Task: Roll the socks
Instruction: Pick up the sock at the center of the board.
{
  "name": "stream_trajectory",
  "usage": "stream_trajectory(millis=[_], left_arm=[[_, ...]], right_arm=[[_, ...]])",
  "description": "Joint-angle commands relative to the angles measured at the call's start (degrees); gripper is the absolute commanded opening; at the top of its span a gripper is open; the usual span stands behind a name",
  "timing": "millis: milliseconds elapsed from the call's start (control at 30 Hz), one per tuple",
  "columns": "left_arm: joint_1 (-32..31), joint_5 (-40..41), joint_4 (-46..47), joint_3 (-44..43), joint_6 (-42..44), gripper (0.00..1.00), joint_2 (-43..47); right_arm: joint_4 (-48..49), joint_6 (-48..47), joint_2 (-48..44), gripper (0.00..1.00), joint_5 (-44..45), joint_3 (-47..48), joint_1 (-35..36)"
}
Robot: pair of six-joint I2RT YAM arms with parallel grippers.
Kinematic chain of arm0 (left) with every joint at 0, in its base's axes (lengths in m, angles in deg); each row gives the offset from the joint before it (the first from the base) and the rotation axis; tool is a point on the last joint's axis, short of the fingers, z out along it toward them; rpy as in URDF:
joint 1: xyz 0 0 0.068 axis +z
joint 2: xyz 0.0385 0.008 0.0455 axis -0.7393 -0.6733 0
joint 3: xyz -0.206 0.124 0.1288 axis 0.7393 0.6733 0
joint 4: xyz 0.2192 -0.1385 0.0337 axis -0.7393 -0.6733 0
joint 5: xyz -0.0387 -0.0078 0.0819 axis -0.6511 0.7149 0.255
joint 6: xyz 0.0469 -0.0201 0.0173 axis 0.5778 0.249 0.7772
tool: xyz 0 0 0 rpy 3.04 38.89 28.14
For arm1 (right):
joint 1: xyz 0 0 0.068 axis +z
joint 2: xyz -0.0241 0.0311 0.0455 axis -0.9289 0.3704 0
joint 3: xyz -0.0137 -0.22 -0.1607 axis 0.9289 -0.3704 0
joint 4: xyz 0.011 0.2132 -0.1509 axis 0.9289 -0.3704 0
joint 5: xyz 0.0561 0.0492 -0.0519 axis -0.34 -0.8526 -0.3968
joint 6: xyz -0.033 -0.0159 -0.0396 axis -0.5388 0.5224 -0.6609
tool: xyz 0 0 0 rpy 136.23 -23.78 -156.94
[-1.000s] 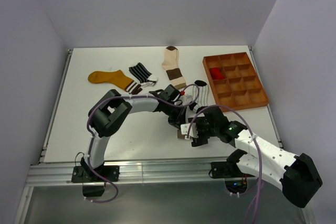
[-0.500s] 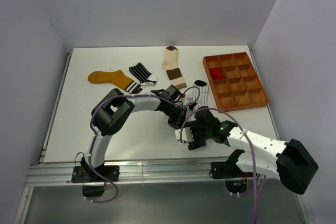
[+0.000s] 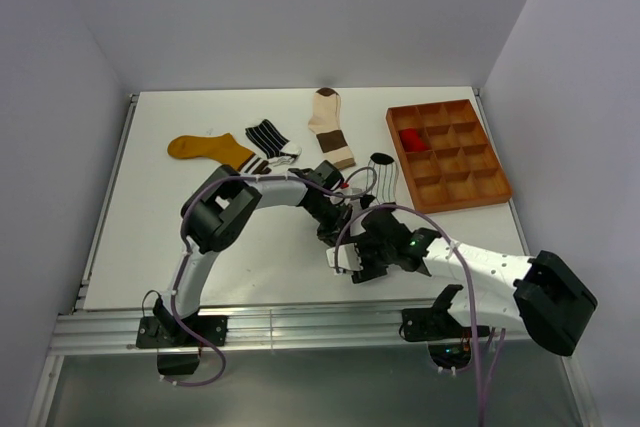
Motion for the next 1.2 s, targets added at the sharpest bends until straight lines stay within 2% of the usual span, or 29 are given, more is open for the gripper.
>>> stream_trajectory(millis=[0,100,133,200,267,300,333,500,667,867,1167], left_arm=[[-0.78,5.48,-2.97,1.61,-0.27,0.00,-3.84],[-0.79,3.90,-1.21,2.13,-1.85,0.00,-3.66],[-0.78,3.20,-0.86,2.22,-2.55,0.01,-3.66],[-0.78,2.67,-0.06,2.22,-2.99,0.02,-3.40],[-0.61,2.49,0.38,2.31,-3.17,0.08,-2.88],[-0.26,2.58,1.42,2.57,-3.87,0.11,-2.52],[0.09,2.40,2.39,3.62,-4.40,0.20,-1.91],[3.34,2.57,7.32,6.26,-6.86,0.35,2.48],[7.64,3.37,15.13,9.42,-10.46,0.40,9.23],[14.58,6.27,16.98,9.60,-12.93,0.36,15.13],[20.40,9.08,18.05,10.22,-14.51,0.33,21.29]], right_arm=[[0.30,0.84,3.11,0.60,2.18,0.63,0.84],[-1.45,1.54,7.05,0.49,2.97,2.29,1.02],[-2.85,1.81,8.21,0.39,3.06,3.52,1.02],[-3.74,2.86,10.93,0.27,3.06,4.40,0.94],[-4.36,3.65,11.21,0.21,2.89,5.28,1.02],[-4.45,3.92,11.03,0.13,2.36,5.37,1.02],[-4.80,4.09,10.86,0.12,2.27,5.46,0.94],[-7.52,5.15,11.38,0.01,0.87,7.48,0.67],[-9.90,7.07,10.59,0.00,-2.03,9.94,-0.82],[-13.85,8.84,10.50,0.00,-7.12,14.95,-4.24],[-23.78,10.33,13.22,0.00,-16.09,30.49,-17.95]])
